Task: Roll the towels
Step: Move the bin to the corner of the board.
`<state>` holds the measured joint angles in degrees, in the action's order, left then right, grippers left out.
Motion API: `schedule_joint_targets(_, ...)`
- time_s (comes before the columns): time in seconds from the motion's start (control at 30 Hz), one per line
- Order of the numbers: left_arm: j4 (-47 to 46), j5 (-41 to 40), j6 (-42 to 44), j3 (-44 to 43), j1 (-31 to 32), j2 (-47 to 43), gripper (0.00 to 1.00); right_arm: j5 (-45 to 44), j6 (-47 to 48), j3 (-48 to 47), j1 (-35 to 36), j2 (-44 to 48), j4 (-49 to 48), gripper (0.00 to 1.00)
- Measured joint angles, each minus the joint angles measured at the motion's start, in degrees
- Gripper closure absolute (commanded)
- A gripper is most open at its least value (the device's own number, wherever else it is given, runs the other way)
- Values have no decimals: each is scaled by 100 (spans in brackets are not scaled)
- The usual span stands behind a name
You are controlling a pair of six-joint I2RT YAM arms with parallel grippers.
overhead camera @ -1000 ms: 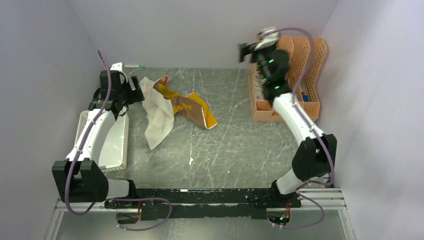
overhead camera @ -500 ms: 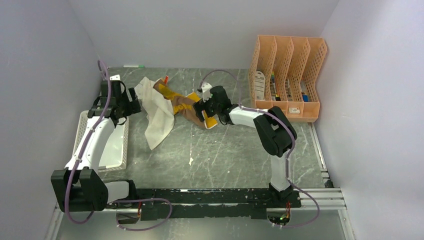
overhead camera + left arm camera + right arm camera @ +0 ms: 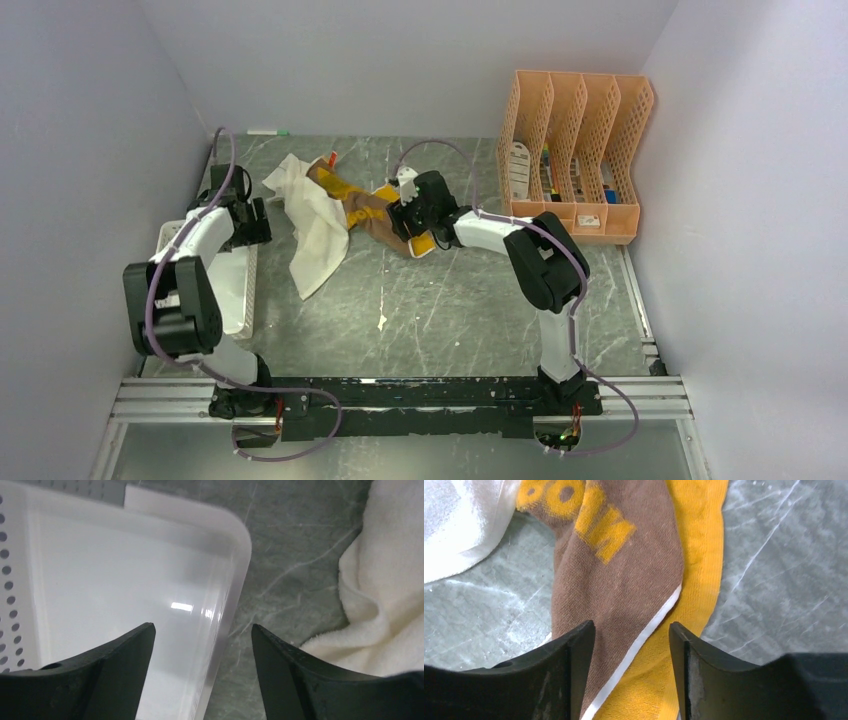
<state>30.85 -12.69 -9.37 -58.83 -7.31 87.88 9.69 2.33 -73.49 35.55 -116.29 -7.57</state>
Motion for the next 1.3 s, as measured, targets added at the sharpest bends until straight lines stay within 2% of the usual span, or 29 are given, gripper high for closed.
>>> schedule_joint_targets(0.1, 2, 17, 85, -295, -4, 422, 37, 9, 20, 2, -24, 0, 243, 99)
schedule_joint_targets(0.13, 4, 48, 125, -448, -4, 579, 44, 31, -17, 2, -39, 11, 330, 100)
schedule_joint_targets(0.17, -4, 101, 168, -603, -4, 732, 57, 39, -50, 2, -59, 37, 442, 100)
schedule_joint_targets(0.2, -11, 168, 214, -748, -4, 872, 77, 42, -76, 7, -83, 90, 564, 100)
schedule_joint_targets(0.23, -7, 260, 280, -951, -4, 1047, 88, 39, -101, 17, -101, 160, 654, 100)
schedule_joint_targets(0.33, 2, 455, 433, -1517, -4, 1534, 90, 31, -157, 177, -142, 743, 984, 100)
schedule_joint_targets(0.5, 131, 566, 605, -2636, 33, 2356, 90, 2, -363, 645, -146, 2651, 1281, 100)
schedule_joint_targets(0.53, 184, 568, 649, -2924, 42, 2551, 90, 17, -426, 776, -142, 3071, 1257, 98)
schedule_joint_targets(0.6, 229, 577, 758, -3554, 76, 2966, 91, 48, -542, 1036, -133, 3770, 1207, 47)
schedule_joint_targets(0.63, 236, 581, 809, -3797, 103, 3132, 91, 72, -625, 1143, -127, 4037, 1178, 32)
schedule_joint_targets(0.67, 293, 581, 874, -4085, 133, 3322, 91, 90, -671, 1222, -109, 4183, 1152, 25)
schedule_joint_targets(0.73, 369, 584, 1003, -4660, 212, 3709, 91, 85, -699, 1252, -76, 4140, 1073, 18)
schedule_joint_targets(0.87, 625, 634, 1263, -6113, 348, 4666, 91, 42, -697, 999, -26, 2841, 828, 17)
schedule_joint_targets(0.97, 649, 715, 1537, -6876, 378, 5152, 88, 52, -647, 448, -22, 1534, 933, 17)
schedule_joint_targets(1.03, 610, 778, 1733, -7071, 389, 5278, 83, 92, -597, -179, -22, 658, 1062, 18)
schedule_joint_targets(1.1, 579, 826, 1893, -7134, 389, 5327, 77, 140, -538, -914, -20, -85, 1178, 20)
schedule_joint_targets(1.13, 562, 872, 1969, -7197, 389, 5355, 71, 160, -520, -1187, -20, -339, 1198, 22)
schedule_joint_targets(1.17, 503, 922, 2059, -7274, 389, 5394, 62, 160, -498, -1495, -17, -599, 1226, 25)
schedule_joint_targets(1.23, 363, 997, 2218, -7493, 389, 5486, 38, 146, -479, -1926, -9, -988, 1259, 31)
schedule_joint_targets(1.3, 199, 1084, 2361, -7667, 389, 5508, 5, 131, -474, -2116, 0, -1213, 1300, 38)
